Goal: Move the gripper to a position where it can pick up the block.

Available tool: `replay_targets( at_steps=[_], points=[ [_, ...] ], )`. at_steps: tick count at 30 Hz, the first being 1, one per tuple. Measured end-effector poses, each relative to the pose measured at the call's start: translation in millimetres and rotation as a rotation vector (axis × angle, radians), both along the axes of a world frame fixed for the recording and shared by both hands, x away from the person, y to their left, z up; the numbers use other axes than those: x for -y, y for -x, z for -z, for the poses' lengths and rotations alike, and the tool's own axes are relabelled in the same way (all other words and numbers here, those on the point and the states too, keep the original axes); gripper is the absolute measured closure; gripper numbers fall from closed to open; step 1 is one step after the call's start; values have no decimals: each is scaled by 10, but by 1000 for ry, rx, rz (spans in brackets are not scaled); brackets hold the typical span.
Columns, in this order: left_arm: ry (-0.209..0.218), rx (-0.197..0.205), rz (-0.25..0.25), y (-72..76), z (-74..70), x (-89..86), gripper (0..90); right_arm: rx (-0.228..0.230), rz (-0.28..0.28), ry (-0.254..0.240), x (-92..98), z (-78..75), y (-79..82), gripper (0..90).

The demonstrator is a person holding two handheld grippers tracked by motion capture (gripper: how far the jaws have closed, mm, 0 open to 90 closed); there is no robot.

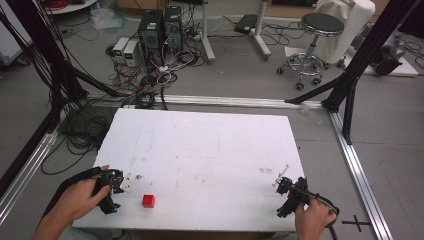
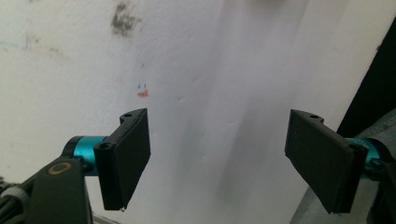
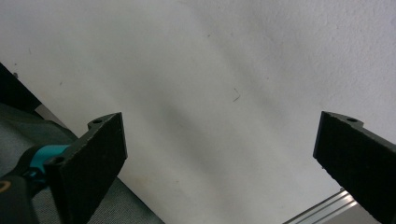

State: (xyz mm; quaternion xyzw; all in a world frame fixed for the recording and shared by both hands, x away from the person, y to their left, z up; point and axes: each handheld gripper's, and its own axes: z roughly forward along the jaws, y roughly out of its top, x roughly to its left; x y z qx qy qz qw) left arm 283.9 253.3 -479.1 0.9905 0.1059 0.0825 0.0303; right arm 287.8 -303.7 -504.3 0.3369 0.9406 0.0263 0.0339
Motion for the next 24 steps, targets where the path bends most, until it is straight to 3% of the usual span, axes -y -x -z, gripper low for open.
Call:
replay_targets(
  at_steps=[12,24],
  points=[
    [-36,-31,110,-54,67,251,227,-1,-4,-2,-4,-6,-6,18],
    [-47,-58,183,-51,103,463,227,-3,-5,-5,-9,-5,-9,18]
  ],
)
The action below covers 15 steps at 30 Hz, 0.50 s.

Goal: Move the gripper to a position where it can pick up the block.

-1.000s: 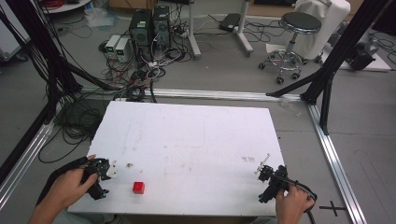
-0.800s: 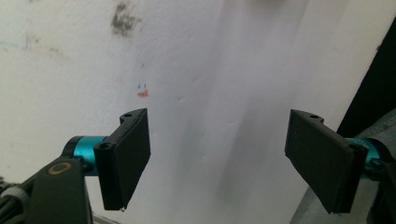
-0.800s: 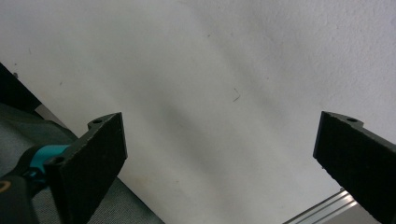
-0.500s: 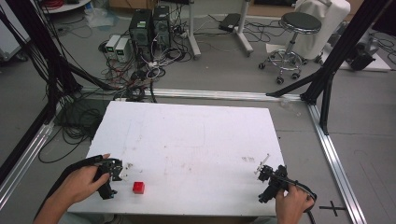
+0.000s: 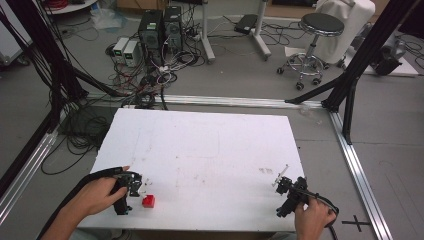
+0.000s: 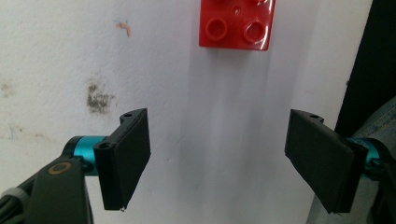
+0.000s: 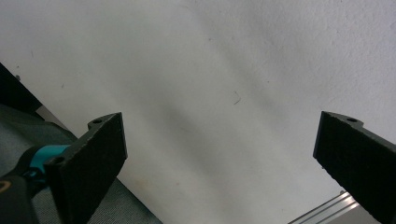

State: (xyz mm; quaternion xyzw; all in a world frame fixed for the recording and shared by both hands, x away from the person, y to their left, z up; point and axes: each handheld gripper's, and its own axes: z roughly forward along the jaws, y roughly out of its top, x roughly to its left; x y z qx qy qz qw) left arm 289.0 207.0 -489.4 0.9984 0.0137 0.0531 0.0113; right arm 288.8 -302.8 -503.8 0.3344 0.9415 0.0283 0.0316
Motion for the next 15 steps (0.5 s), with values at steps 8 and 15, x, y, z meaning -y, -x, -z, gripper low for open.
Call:
replay_targets(
  at_steps=[8,15],
  points=[
    [-4,-12,42,-23,6,166,227,2,-2,-2,0,-5,0,18],
    [2,-38,65,-28,48,290,227,2,0,-6,4,-2,0,18]
  ],
)
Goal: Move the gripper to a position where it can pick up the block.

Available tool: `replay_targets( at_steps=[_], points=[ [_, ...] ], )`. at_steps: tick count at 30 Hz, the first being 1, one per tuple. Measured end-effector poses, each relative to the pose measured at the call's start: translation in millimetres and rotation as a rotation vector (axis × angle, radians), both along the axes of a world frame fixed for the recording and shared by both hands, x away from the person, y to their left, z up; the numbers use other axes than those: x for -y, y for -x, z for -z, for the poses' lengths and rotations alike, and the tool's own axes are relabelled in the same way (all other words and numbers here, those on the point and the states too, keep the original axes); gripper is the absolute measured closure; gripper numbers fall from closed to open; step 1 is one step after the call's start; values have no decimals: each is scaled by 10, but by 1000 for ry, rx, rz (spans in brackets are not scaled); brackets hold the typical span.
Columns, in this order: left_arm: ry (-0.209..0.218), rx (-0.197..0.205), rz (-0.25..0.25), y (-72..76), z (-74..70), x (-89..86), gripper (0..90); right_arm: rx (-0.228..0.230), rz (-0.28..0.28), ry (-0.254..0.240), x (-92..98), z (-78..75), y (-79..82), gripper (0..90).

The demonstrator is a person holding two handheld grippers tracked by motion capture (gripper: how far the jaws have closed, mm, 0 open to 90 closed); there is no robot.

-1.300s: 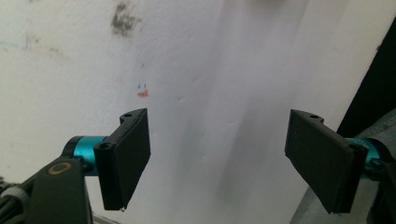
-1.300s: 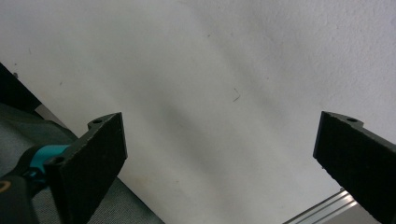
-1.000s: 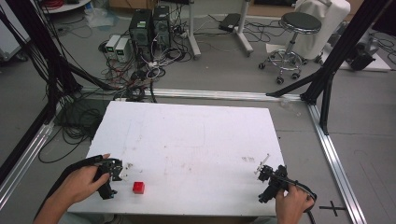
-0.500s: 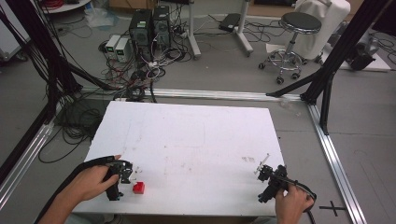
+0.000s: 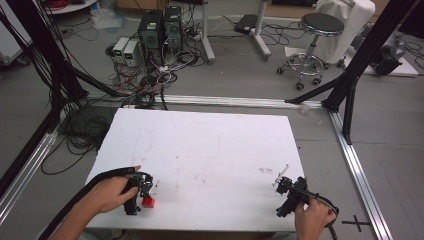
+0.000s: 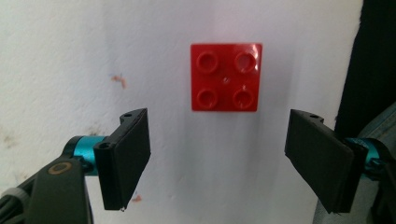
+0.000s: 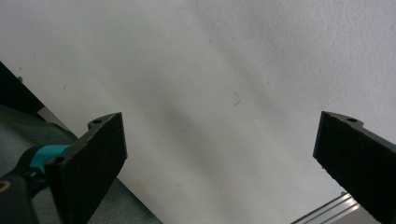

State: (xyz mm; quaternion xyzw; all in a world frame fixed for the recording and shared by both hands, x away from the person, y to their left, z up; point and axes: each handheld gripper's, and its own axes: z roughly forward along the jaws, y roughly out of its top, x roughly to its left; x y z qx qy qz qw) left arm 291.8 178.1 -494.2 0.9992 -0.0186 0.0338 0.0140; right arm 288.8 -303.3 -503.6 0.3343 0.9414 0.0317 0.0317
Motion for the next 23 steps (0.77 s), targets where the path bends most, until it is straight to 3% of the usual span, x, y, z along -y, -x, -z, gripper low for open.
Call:
replay_targets(
  at_steps=[13,23],
  points=[
    [1,-22,30,-8,87,174,227,-4,-1,1,-6,9,-2,18],
    [-14,-24,32,-15,102,180,227,-4,-4,3,-7,7,-6,18]
  ],
)
